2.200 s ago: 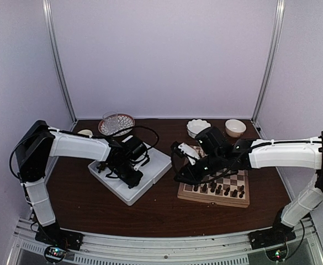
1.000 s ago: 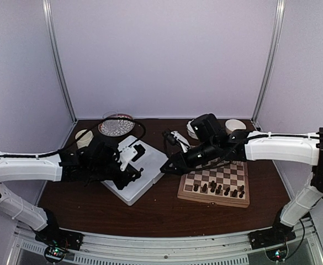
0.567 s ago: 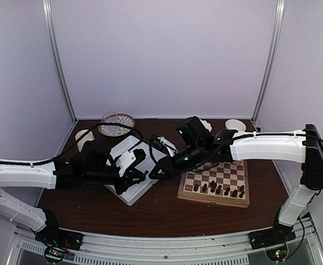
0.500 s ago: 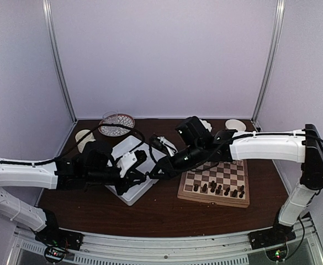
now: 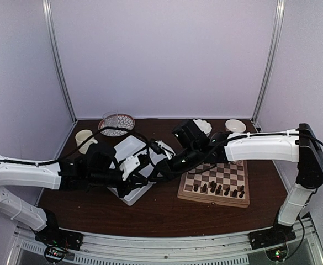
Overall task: Set up the chess pieces on the board
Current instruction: Pass from the left arm to the right
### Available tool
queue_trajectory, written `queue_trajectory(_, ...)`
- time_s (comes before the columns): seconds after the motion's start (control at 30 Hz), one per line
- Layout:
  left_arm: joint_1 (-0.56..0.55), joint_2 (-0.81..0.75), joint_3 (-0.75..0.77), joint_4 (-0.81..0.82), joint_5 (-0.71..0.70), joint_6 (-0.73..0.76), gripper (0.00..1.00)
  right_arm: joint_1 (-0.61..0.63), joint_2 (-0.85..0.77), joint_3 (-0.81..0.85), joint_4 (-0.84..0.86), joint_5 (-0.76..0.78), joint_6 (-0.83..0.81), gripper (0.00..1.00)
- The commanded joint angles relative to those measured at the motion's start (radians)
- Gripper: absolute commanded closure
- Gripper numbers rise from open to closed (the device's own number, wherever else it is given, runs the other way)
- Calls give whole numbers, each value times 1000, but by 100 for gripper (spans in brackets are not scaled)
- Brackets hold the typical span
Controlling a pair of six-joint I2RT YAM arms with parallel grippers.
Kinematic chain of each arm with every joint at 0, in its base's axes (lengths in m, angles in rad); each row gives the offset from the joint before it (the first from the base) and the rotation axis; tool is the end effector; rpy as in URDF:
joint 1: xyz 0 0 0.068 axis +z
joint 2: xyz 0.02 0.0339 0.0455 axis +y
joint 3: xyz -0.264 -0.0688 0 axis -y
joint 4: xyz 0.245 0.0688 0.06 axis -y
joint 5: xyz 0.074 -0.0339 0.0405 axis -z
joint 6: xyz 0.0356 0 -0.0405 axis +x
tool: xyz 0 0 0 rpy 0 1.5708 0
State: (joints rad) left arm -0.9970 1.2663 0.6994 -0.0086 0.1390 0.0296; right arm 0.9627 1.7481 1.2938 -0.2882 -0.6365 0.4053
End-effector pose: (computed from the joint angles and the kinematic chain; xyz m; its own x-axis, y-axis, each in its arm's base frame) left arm 0.1432 -0.2306 0.2249 -0.2688 0.4699 -0.8408 0.9032 0.4262 -0.0505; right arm 0.2047 0.3311 0.2504 -0.7139 -0.4705 -0.5186 -0.6842 0.3107 0.6598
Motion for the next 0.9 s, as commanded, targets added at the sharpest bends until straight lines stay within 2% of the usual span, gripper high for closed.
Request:
queue_trajectory(0.0,-9,18,32,38,19,18,100,4,11,36,5,-21,11,71)
queue_trajectory(0.1,-13,23,35,38,23,21,100,4,13,35,6,-24,13,72)
queue_trajectory(0.27,-19,29,40,32,18,27,100,4,21,33,9,-40,16,81)
queue_trajectory(0.4,-21,28,40,30,16,29,100,4,26,35,10,-44,19,82)
queue_trajectory(0.5,-21,28,41,29,14,29,98,4,27,36,9,-46,20,91)
queue_trajectory(0.53,-21,28,40,30,14,28,93,4,24,35,9,-46,19,94)
queue_trajectory(0.67,-21,11,17,64,4,9,58,0,-11,19,6,-9,6,99)
queue_trajectory(0.77,-21,-16,-12,104,-13,-4,51,-13,-58,-20,31,3,4,100)
queue_trajectory(0.87,-21,-39,-33,132,-20,-8,53,-24,-119,-71,74,1,18,100)
